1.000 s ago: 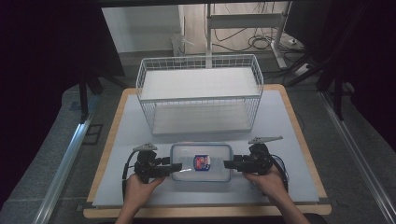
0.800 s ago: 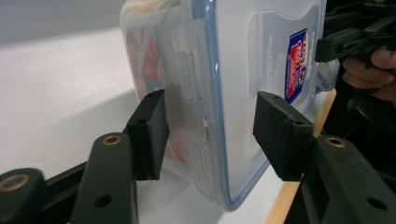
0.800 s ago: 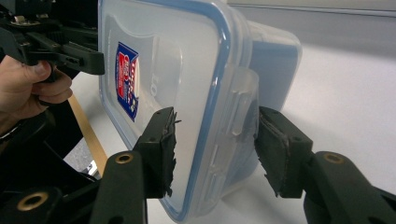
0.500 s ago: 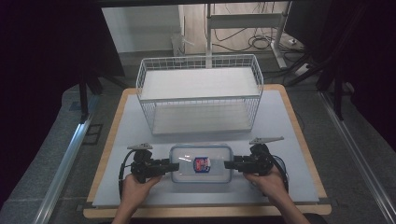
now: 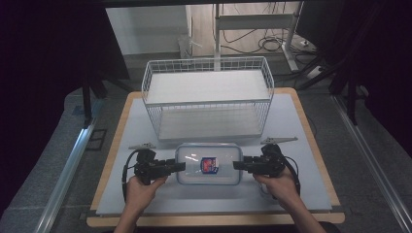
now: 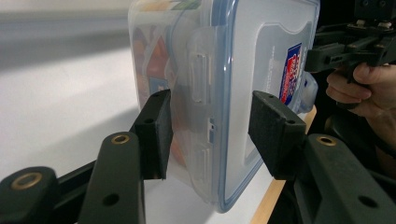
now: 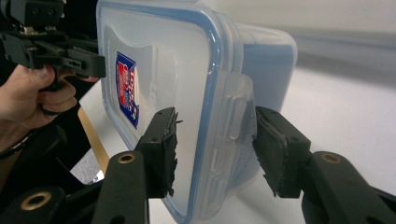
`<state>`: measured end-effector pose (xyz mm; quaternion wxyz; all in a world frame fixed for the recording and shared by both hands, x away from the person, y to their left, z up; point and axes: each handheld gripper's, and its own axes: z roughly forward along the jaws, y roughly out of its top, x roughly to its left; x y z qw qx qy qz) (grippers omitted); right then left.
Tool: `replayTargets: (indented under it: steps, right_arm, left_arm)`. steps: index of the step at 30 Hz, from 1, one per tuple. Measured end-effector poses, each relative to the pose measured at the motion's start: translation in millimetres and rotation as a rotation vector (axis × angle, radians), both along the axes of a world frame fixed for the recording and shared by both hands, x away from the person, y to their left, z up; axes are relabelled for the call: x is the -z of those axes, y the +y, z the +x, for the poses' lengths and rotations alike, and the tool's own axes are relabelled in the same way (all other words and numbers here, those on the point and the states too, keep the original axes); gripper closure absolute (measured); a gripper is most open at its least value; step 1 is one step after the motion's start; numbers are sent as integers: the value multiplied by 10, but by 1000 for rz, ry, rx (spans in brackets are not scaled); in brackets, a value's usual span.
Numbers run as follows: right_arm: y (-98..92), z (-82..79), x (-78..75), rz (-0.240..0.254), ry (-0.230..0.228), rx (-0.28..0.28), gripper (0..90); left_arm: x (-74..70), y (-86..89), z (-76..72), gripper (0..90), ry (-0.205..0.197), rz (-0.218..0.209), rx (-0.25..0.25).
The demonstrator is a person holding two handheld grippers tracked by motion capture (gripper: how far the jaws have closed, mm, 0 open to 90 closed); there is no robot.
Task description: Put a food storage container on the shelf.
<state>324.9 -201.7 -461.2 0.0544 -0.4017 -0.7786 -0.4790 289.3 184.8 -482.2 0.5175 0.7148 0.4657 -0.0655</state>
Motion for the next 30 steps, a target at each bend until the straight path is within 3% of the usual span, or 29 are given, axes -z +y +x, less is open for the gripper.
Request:
replayTargets:
  steps: [9, 14, 30]
  right_arm:
    - [-2, 93, -404, 24, -55, 5, 513]
    - [14, 162, -631, 35, -76, 1, 513]
    - [70, 456, -1230, 54, -110, 6, 513]
  left_arm:
    - [-348, 21, 71, 509, -54, -19, -9]
    - [-603, 34, 121, 508, -81, -6, -22]
    - [-1196, 90, 408, 507, -110, -13, -39]
